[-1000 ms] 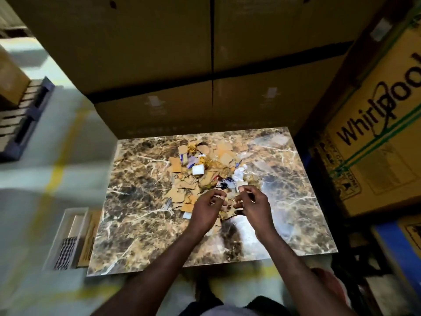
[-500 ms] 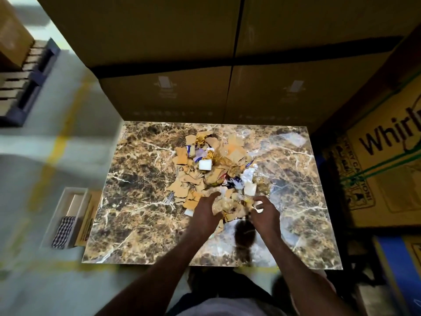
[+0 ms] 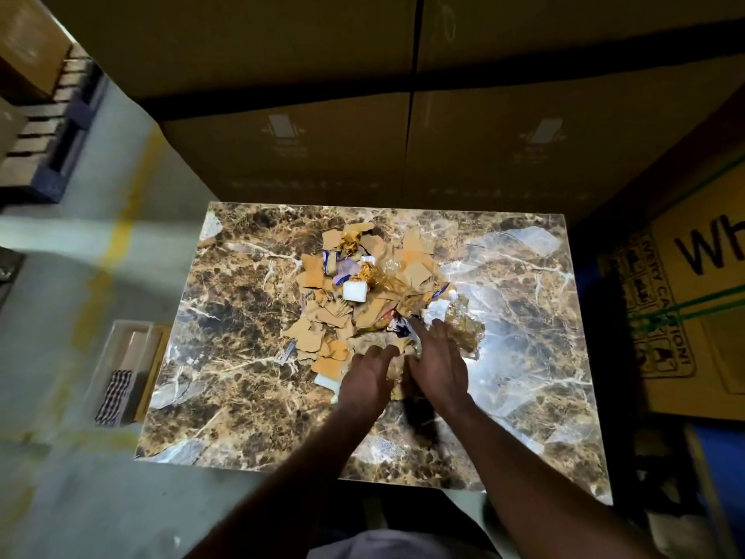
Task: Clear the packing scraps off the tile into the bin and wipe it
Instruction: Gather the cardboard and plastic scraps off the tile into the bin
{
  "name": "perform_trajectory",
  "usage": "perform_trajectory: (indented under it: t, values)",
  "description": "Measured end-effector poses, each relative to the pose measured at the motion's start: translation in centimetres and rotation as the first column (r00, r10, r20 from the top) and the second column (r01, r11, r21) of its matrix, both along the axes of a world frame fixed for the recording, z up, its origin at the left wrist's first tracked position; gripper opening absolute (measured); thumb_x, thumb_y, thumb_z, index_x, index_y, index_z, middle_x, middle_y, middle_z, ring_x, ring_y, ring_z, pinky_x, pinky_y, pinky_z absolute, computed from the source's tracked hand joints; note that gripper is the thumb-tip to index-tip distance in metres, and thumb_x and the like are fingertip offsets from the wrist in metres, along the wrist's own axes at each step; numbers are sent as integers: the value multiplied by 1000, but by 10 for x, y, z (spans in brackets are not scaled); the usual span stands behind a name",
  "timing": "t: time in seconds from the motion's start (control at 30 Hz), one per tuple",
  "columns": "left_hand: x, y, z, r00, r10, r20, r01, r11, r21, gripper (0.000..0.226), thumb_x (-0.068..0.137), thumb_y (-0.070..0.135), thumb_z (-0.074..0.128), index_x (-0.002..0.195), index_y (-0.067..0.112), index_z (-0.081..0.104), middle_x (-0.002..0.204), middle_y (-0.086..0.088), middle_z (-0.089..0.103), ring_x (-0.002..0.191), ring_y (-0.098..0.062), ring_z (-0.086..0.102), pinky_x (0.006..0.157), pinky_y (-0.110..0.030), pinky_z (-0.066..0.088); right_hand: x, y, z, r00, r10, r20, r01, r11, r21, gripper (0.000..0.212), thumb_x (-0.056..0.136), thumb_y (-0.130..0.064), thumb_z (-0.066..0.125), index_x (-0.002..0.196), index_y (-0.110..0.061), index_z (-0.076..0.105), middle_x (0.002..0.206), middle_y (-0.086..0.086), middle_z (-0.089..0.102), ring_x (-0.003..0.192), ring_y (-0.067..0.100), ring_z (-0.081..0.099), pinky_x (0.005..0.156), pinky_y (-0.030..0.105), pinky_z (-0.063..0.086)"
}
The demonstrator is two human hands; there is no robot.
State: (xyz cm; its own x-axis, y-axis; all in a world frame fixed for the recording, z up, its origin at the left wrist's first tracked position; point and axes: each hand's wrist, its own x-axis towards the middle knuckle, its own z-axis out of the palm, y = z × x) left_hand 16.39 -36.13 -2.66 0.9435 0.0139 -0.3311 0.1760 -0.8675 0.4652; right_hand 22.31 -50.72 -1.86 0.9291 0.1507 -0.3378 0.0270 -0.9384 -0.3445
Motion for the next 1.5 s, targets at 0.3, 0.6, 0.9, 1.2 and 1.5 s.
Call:
perform_trajectory:
  t: [0.3,0.6,0.9,1.2,1.5]
  values:
    - [3,22,6,955,294,35,-272,918,-289,53,82,12,79,131,25,61,119,-5,71,103,-24,66,86,-36,56,13,12,-12,998,-16,57,15,1000,6,58,96,-1,62,146,-30,58,130,9,61,110,34,70,81,39,57]
    - [13,52,7,897,426,-121,-436,803,-406,38,83,12,82,110,22,56,101,3,72,67,1,67,55,-8,44,7,8,-7,946,-321,42,285,888,361,24,94,-1,69,112,-16,68,96,12,66,83,25,59,65,30,38]
    - [24,44,-3,889,405,-214,-458,781,-425,44,75,37,85,103,34,50,95,13,72,86,-16,70,74,-33,55,-11,52,0,924,-314,-217,379,827,415,30,102,0,59,127,-13,65,116,11,74,92,21,63,76,24,40]
    - [36,45,13,818,473,-327,-568,582,-582,41,69,48,69,105,37,53,101,-2,72,90,-26,70,81,-50,60,-4,63,8,855,-410,-318,516,736,439,30,110,-18,53,139,-20,55,127,9,70,104,31,67,76,29,37]
    - [39,21,59,810,405,-423,-530,198,-825,35,97,36,55,129,21,57,113,-8,69,97,-26,63,76,-42,50,-9,55,36,650,-457,-606,728,148,669,55,91,-82,50,133,-47,60,141,-9,66,129,20,65,105,60,56]
